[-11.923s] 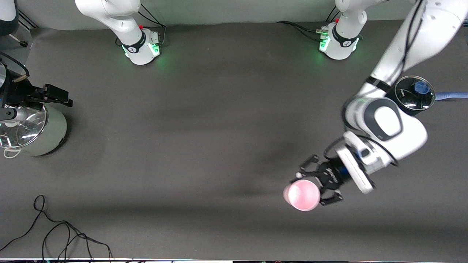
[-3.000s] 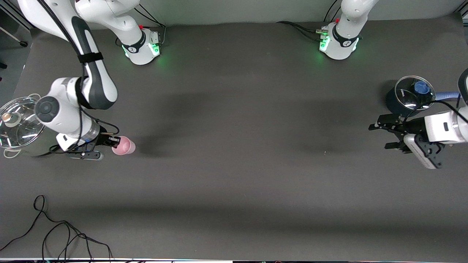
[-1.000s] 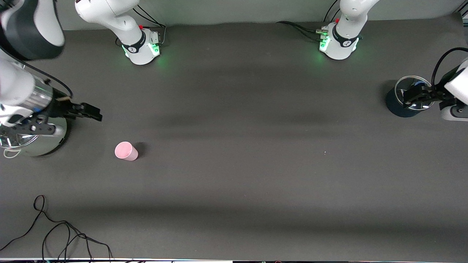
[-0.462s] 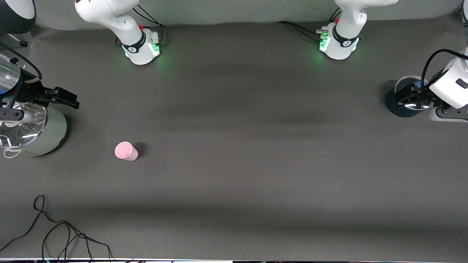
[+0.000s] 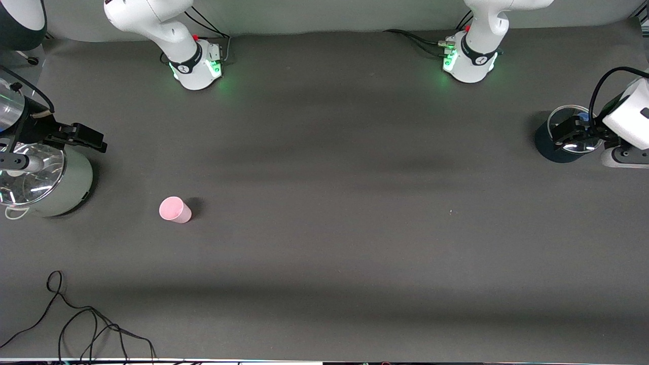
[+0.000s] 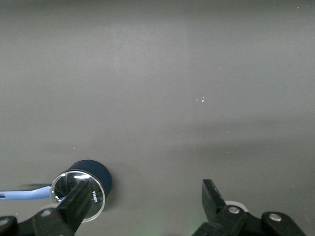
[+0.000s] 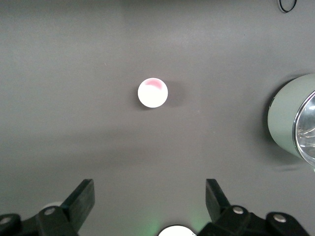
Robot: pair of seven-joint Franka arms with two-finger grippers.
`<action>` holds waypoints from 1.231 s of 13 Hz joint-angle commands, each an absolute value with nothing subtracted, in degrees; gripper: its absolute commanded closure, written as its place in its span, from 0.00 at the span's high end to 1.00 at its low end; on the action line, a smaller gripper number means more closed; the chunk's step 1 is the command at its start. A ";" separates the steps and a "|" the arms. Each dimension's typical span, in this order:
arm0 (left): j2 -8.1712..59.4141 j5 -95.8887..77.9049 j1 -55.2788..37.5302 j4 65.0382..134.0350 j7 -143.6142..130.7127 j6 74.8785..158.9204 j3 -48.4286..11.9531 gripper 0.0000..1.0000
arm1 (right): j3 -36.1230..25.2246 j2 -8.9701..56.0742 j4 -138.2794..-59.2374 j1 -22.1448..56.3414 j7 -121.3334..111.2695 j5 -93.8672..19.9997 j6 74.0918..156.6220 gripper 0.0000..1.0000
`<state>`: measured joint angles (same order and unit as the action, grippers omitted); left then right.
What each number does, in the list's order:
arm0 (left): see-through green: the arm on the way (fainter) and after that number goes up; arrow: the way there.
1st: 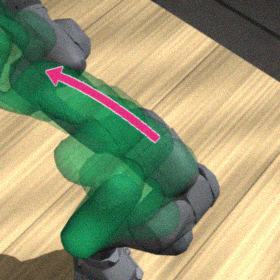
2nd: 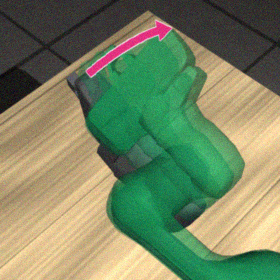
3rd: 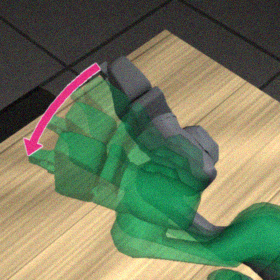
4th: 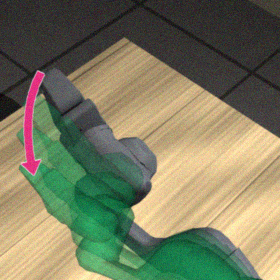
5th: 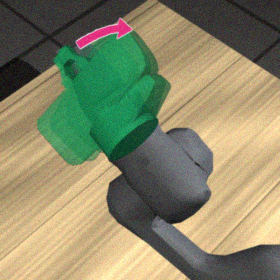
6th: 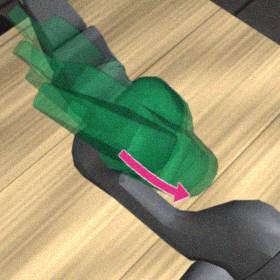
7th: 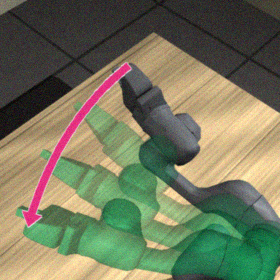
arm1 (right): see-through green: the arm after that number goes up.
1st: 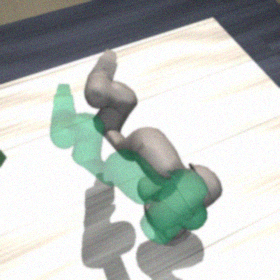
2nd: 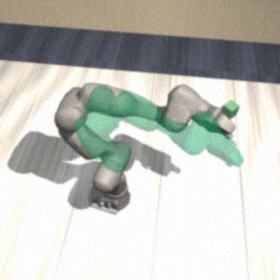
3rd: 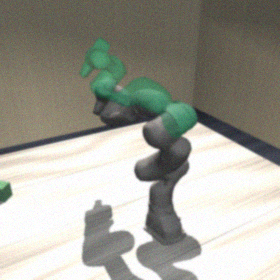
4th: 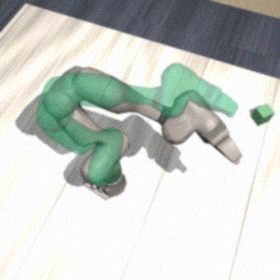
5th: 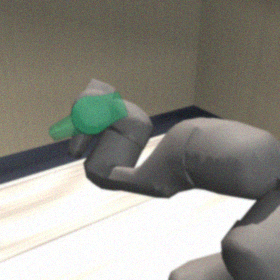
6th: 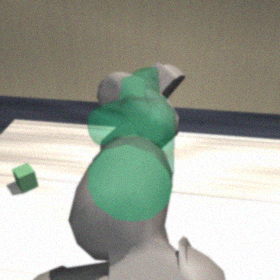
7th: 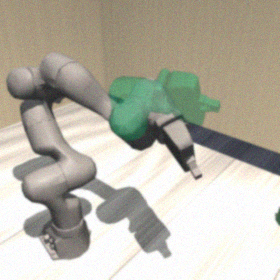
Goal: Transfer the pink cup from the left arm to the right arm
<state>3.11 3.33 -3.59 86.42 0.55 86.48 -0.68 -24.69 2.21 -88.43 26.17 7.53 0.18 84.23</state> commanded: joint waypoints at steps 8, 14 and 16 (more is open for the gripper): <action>1.85 -0.61 -1.93 87.36 0.62 87.10 -2.29 1.00 | -14.78 3.34 -86.31 18.29 8.53 1.58 82.71 1.00; 2.29 -0.18 -1.84 88.33 0.62 87.81 -2.20 1.00 | -4.66 2.46 -86.31 7.65 7.82 1.58 82.79 1.00; 2.28 -0.18 -1.84 88.42 0.62 87.71 -2.20 1.00 | -3.35 2.46 -86.48 5.55 7.73 1.50 83.49 1.00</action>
